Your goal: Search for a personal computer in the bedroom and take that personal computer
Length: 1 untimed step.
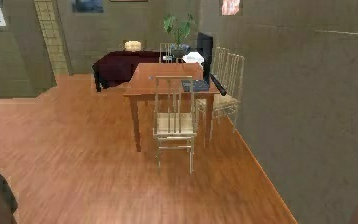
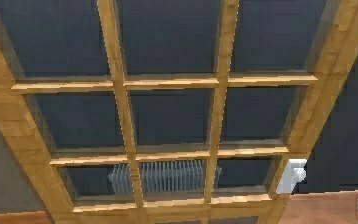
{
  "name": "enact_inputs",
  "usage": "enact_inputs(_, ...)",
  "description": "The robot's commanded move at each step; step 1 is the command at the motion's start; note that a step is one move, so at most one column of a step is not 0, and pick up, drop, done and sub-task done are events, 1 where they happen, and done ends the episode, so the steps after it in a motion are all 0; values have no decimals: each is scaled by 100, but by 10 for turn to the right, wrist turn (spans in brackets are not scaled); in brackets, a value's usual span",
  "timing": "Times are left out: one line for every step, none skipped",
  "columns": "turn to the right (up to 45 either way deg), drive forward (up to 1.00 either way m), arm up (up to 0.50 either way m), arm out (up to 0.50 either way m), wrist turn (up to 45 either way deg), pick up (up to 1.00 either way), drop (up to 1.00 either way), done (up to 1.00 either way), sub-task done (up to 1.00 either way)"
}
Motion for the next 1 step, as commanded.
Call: enact_inputs(0,60,0,0,0,0,0,0,0)
